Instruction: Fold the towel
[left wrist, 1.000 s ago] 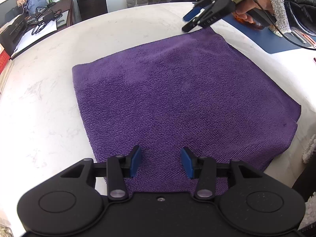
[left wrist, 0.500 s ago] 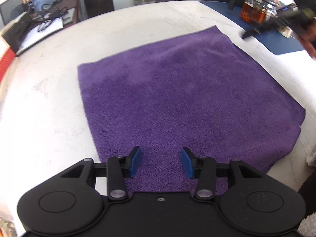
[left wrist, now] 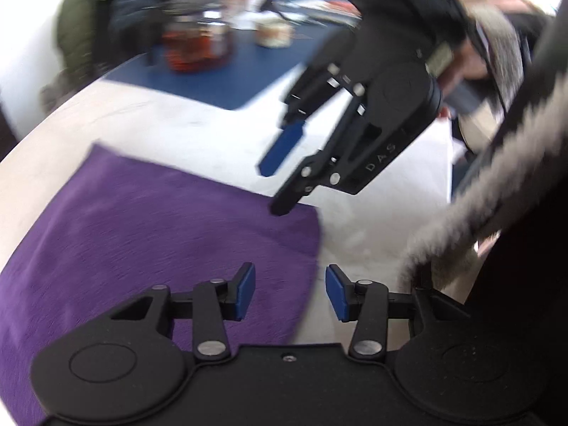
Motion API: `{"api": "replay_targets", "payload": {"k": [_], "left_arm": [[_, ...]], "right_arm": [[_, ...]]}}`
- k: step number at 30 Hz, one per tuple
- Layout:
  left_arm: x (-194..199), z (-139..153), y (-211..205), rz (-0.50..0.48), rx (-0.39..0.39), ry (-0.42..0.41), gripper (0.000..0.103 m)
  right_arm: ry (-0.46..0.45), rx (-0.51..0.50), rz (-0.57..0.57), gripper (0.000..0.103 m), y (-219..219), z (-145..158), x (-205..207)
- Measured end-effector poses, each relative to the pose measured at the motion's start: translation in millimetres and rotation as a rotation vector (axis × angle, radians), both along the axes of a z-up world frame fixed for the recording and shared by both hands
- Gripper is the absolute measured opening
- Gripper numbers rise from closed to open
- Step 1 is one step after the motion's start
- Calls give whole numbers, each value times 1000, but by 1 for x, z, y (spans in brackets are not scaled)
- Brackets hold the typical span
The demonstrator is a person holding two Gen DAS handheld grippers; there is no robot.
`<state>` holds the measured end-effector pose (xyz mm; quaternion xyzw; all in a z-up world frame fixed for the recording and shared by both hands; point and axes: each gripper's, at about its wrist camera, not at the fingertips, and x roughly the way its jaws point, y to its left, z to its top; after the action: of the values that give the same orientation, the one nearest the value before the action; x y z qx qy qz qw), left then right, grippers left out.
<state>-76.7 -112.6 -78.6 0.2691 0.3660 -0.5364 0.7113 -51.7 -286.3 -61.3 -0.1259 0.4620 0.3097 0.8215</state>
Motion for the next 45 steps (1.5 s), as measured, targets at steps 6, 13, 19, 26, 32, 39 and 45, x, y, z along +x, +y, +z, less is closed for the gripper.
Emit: {"api": "replay_targets", "payload": {"k": [6, 13, 19, 26, 32, 39, 45], "left_arm": [[-12, -18, -20, -63, 60, -68, 38], [-6, -22, -23, -33, 64, -71, 23], [14, -10, -12, 106, 5, 7, 17], [30, -13, -8, 212, -25, 87, 17], [24, -15, -14, 165, -20, 96, 18], [28, -22, -17, 165, -22, 89, 15], [28, -23, -12, 206, -27, 104, 5]], "right_arm": [[-44, -28, 98, 36, 5, -2, -28], [-86, -53, 187, 36, 13, -9, -37], [-84, -65, 213, 35, 10, -15, -37], [-72, -32, 196, 35, 2, -19, -37], [-67, -36, 205, 34, 0, -21, -32], [-78, -46, 203, 34, 1, -20, -33], [-103, -38, 229, 34, 2, -18, -34]]}}
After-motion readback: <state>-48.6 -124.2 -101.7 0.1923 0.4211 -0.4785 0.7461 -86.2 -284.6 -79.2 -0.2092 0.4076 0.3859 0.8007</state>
